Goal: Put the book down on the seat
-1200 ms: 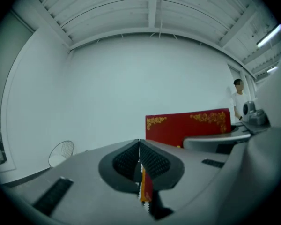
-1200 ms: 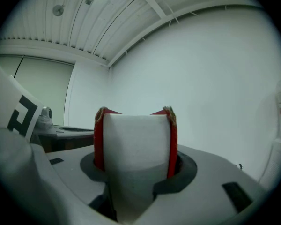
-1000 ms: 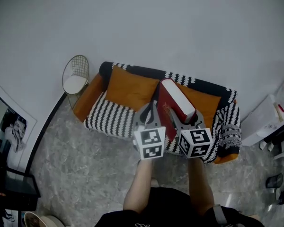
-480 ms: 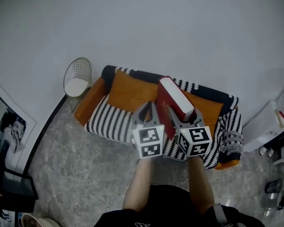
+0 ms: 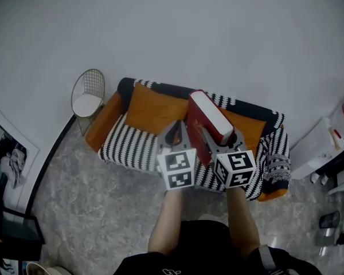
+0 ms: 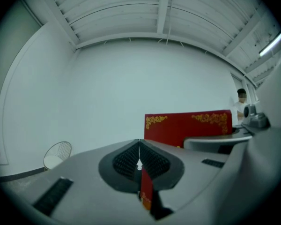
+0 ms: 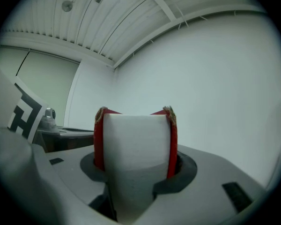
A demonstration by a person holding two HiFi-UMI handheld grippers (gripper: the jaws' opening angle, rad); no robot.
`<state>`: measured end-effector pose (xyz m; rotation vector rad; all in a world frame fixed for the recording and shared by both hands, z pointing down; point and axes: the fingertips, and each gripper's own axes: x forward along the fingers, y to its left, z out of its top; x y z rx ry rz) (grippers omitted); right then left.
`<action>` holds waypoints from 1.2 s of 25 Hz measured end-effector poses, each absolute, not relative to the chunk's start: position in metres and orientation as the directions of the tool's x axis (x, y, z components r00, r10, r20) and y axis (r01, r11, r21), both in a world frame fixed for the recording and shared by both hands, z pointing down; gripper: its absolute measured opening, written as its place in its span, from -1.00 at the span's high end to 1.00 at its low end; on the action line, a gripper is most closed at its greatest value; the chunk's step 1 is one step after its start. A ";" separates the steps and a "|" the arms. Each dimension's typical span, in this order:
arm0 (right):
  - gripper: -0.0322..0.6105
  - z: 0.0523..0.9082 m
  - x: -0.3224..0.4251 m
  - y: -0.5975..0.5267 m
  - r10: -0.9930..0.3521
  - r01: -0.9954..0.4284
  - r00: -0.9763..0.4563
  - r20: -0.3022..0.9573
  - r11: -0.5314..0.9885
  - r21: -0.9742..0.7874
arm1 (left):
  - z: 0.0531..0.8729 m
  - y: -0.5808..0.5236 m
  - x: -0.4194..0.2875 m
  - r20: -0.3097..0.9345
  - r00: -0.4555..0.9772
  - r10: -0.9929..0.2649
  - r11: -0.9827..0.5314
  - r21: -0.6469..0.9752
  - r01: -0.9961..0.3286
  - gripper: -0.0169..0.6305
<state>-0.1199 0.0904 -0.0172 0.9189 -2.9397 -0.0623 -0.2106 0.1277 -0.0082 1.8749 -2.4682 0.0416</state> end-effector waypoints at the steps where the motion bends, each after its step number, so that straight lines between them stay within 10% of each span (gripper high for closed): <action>1: 0.17 -0.017 -0.119 0.090 -0.573 -0.570 -0.818 0.045 0.819 0.058 | -0.008 0.128 -0.209 0.049 -0.263 -0.964 0.264 0.005 -0.965 0.91; 30: 0.17 0.027 -0.125 0.087 -0.552 -0.552 -0.819 0.158 0.833 0.048 | 0.044 0.116 -0.209 0.166 -0.228 -0.959 0.245 0.090 -0.965 0.91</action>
